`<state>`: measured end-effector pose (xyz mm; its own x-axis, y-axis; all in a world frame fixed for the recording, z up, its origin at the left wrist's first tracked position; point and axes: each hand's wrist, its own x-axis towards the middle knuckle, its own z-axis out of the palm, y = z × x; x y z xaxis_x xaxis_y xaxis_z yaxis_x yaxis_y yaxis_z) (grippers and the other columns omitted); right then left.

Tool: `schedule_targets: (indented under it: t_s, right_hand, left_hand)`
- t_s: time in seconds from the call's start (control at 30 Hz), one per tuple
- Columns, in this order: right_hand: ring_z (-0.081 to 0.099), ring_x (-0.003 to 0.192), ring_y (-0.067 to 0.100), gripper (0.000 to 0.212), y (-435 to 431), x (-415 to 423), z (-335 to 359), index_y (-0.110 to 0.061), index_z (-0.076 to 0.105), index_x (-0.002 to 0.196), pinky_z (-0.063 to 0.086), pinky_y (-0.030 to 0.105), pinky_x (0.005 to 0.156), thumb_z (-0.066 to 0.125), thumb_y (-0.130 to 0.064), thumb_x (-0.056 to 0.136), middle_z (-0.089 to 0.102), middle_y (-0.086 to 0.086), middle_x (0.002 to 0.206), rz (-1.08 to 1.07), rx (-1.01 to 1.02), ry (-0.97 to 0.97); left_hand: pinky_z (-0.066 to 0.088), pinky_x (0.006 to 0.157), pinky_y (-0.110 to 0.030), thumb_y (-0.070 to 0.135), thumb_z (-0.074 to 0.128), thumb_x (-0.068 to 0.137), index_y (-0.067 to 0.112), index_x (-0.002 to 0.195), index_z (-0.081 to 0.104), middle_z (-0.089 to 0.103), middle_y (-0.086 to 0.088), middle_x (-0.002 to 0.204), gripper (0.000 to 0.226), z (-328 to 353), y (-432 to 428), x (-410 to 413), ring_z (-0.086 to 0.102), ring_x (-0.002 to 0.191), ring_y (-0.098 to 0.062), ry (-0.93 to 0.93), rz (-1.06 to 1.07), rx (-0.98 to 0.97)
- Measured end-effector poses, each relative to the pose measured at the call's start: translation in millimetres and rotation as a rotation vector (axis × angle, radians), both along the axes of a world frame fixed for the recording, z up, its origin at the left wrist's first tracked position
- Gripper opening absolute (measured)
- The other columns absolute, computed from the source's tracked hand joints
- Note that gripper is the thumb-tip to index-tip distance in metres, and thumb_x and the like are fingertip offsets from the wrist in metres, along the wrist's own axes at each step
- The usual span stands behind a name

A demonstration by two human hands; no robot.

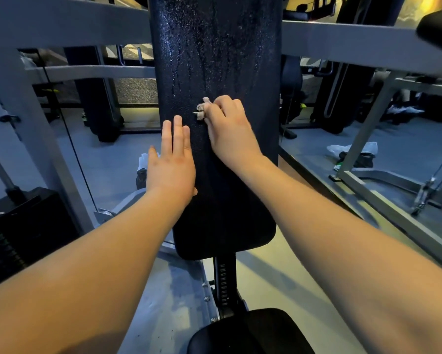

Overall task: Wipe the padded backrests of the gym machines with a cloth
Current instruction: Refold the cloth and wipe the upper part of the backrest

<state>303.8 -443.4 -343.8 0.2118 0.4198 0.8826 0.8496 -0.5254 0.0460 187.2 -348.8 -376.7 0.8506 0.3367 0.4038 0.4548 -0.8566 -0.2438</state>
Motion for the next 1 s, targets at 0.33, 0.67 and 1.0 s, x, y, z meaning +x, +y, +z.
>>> schedule_targets:
  t_s: [0.33,0.67,1.0]
  right_hand:
    - [0.051,0.099,0.034,0.02,-49.9,56.7,26.5,-0.004,0.061,0.112,0.029,0.027,0.081,0.05,-0.013,0.098,0.055,0.016,0.117,-0.279,0.374,0.277]
    - [0.051,0.095,0.03,0.019,-70.1,-3.7,-62.7,-0.009,0.062,0.108,0.044,0.036,0.084,0.059,-0.011,0.09,0.057,0.01,0.108,-0.031,-0.119,0.214]
    - [0.045,0.11,0.025,0.016,-86.3,35.8,26.2,-0.02,0.057,0.111,0.041,0.029,0.087,0.052,-0.019,0.096,0.056,-0.006,0.095,-0.113,0.13,0.458]
  left_hand:
    - [0.033,0.116,-0.049,0.06,0.079,0.076,-0.002,0.152,-0.025,-0.034,-0.022,0.158,0.143,-1.0,-4.2,0.1,-0.018,0.152,-0.04,0.009,0.023,0.018]
    - [0.035,0.115,-0.048,0.055,0.082,0.075,-0.001,0.152,-0.024,-0.034,-0.02,0.159,0.143,1.9,-8.5,0.1,-0.02,0.151,-0.038,0.019,0.048,-0.009]
    - [0.037,0.113,-0.047,0.056,0.081,0.077,-0.001,0.152,-0.025,-0.035,-0.02,0.158,0.142,1.7,-8.7,-0.1,-0.02,0.152,-0.038,0.017,0.051,-0.001]
